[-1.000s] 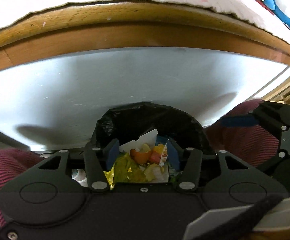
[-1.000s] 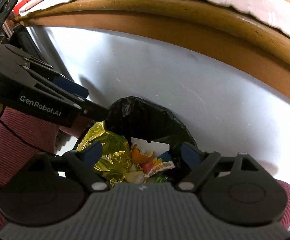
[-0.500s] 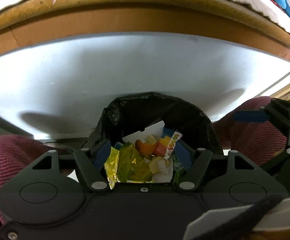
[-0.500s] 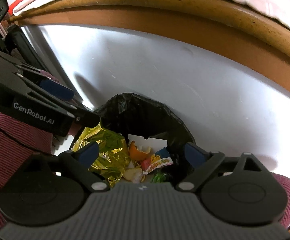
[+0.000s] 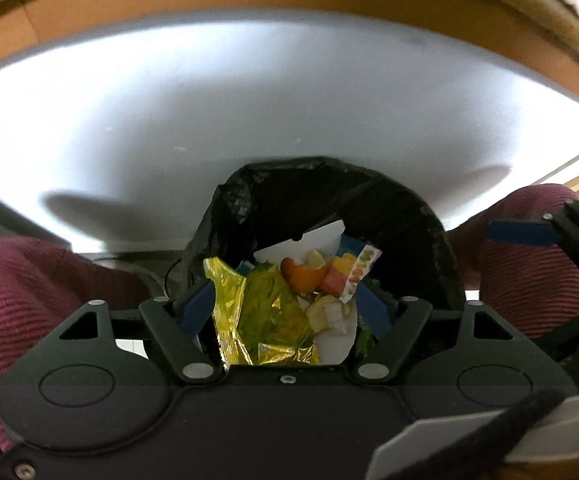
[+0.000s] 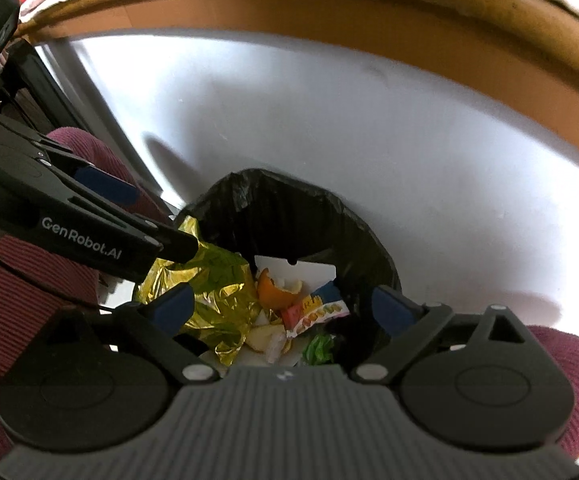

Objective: Collect trash

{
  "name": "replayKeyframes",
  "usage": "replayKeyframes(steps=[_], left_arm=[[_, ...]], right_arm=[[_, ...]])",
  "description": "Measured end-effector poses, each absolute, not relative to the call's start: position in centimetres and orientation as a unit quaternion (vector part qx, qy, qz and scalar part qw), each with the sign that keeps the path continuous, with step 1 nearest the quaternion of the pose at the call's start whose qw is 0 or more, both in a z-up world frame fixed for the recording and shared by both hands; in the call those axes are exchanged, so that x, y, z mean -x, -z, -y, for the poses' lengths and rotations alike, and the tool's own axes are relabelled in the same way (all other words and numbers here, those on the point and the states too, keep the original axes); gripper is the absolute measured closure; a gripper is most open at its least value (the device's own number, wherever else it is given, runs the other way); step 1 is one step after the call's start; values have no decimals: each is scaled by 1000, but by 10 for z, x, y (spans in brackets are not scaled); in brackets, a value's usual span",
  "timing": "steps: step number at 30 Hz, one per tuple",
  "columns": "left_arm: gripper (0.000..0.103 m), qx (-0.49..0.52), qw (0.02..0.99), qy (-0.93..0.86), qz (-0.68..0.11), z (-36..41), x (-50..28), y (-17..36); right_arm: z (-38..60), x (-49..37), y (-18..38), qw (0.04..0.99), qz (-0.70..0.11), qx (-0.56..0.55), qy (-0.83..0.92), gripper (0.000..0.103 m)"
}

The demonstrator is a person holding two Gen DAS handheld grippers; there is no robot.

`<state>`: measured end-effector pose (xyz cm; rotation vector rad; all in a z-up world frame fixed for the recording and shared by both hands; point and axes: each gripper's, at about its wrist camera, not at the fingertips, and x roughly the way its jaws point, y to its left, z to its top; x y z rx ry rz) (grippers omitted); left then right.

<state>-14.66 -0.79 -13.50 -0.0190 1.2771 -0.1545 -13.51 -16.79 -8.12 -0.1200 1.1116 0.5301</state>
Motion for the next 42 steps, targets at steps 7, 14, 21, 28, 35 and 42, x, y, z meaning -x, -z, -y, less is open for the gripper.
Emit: replayKeyframes(steps=[7,14,21,28,35,42], left_arm=[[27,20,792,54,-608,2,147,147],[27,24,789,46,-612,1,146,152],[25,25,786,44,-616,0,144,153],[23,25,785,43,-617,0,145,153],[21,26,784,43,-618,0,146,154],[20,26,784,44,-619,0,146,155]], right_arm=[[167,138,89,811,-531,41,-241,3],[167,136,88,811,-533,37,-240,3],[167,136,89,810,-534,37,-239,3],[167,137,89,810,-534,36,-238,3],[167,138,89,810,-534,36,-238,3],[168,137,89,810,-534,36,-239,3]])
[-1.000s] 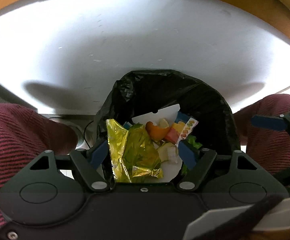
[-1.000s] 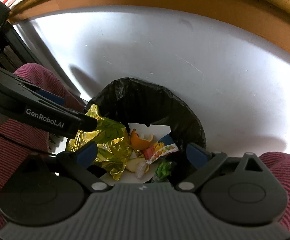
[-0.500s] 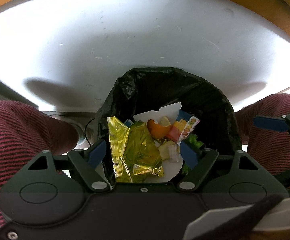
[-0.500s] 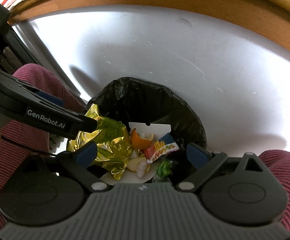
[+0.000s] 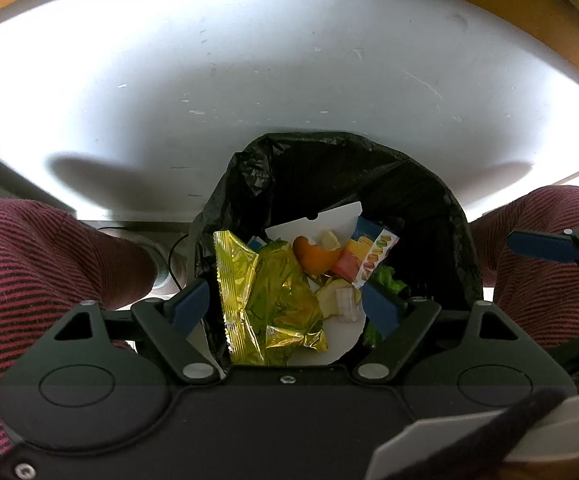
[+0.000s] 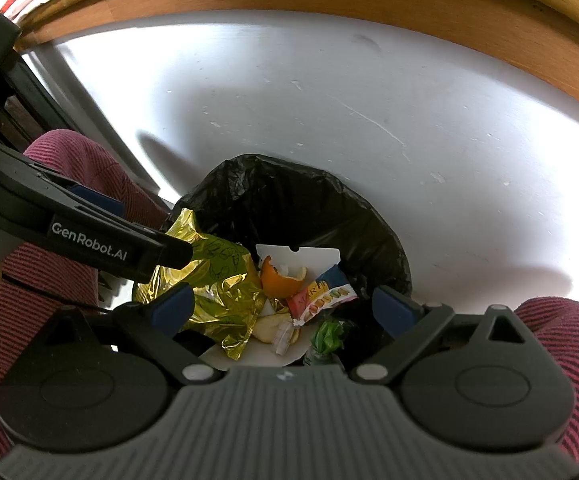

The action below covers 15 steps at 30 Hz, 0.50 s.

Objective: Collect trash

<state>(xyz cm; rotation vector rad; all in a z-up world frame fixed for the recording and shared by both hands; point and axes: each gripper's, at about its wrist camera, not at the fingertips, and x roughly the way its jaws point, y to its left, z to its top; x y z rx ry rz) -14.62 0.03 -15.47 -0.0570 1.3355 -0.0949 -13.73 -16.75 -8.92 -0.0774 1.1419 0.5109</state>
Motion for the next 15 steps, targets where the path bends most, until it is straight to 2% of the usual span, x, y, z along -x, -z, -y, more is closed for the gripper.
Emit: replayKeyframes(steps=[15], left_arm=[[20,28,781,41,-623,-1,145,156]], right_arm=[[169,138,90,809,-536,35,-239,3]])
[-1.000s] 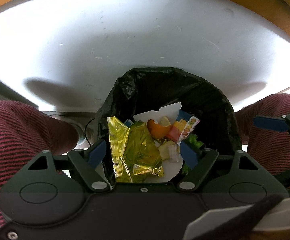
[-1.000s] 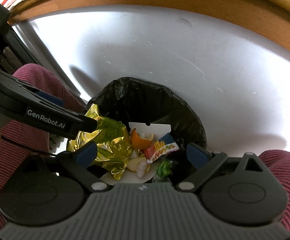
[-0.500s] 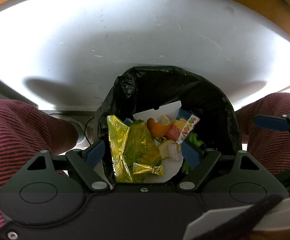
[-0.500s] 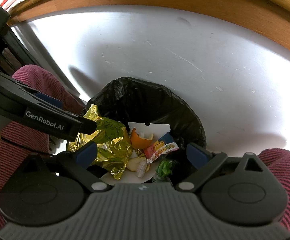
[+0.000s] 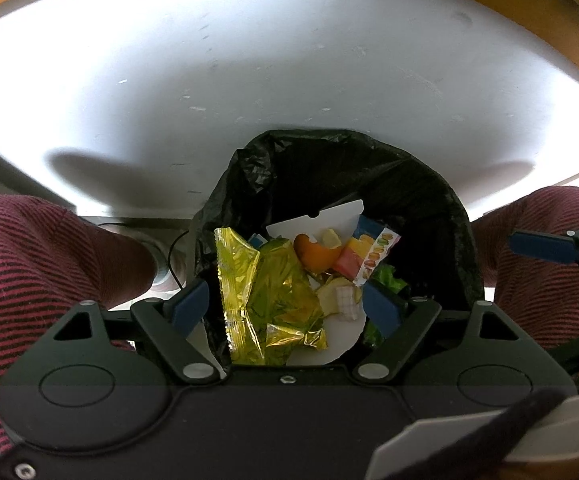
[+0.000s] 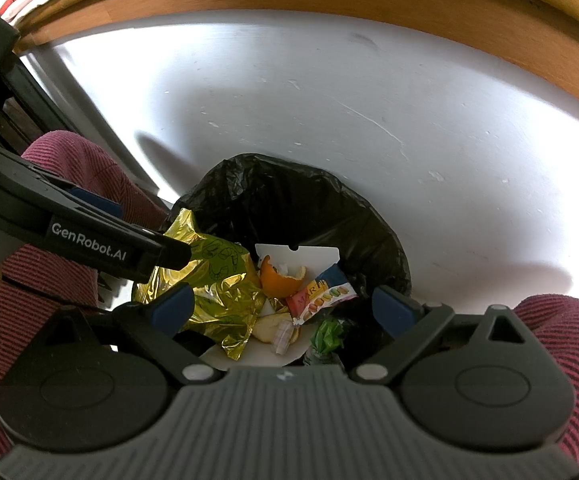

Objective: Collect trash

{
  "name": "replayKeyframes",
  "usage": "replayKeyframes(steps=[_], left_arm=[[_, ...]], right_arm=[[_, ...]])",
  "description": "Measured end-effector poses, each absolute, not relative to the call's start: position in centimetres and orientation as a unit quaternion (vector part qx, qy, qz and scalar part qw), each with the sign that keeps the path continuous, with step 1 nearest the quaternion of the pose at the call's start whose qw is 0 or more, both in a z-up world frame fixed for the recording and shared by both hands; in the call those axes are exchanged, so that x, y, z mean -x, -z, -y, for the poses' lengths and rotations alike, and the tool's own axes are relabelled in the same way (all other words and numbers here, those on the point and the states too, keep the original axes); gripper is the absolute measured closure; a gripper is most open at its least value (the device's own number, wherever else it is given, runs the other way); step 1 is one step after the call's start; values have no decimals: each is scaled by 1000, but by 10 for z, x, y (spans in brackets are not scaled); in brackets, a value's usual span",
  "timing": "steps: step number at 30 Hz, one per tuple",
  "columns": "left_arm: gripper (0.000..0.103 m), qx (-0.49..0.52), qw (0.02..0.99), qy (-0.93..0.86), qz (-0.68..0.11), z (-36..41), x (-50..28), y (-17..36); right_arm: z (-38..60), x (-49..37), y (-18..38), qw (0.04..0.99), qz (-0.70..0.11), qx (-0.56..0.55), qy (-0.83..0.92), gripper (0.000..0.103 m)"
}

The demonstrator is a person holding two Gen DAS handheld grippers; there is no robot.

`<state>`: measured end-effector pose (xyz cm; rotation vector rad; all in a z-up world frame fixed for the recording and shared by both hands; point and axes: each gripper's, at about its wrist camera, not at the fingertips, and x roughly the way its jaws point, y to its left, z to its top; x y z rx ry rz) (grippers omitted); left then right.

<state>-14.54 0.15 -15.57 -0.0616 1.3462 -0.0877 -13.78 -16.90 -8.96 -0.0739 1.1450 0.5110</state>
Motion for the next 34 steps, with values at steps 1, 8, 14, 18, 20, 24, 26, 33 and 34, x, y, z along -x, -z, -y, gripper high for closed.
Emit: replayKeyframes(steps=[1,8,14,18,20,24,26,33,34], left_arm=[[20,27,781,41,-623,-1,145,156],[20,33,780,45,-623,-3,146,156],[20,36,780,46,-622,-3,146,156],[20,38,781,48,-622,-3,147,156],[20,40,781,49,-622,-4,147,157],[20,47,784,55,-616,-5,147,156],[20,44,789,59,-610,-3,149,154],[20,42,797,62,-599,-3,149,149],[20,42,798,61,-598,-3,149,148]], right_arm=[[170,138,90,809,-537,34,-238,3],[170,139,90,808,-538,32,-237,3],[170,139,90,808,-539,31,-237,3],[170,139,91,808,-539,31,-237,3],[171,140,91,808,-539,30,-237,3],[171,140,91,808,-539,29,-235,3],[171,140,91,809,-539,28,-233,3],[172,139,90,809,-540,24,-229,3],[173,139,91,809,-540,26,-229,3]])
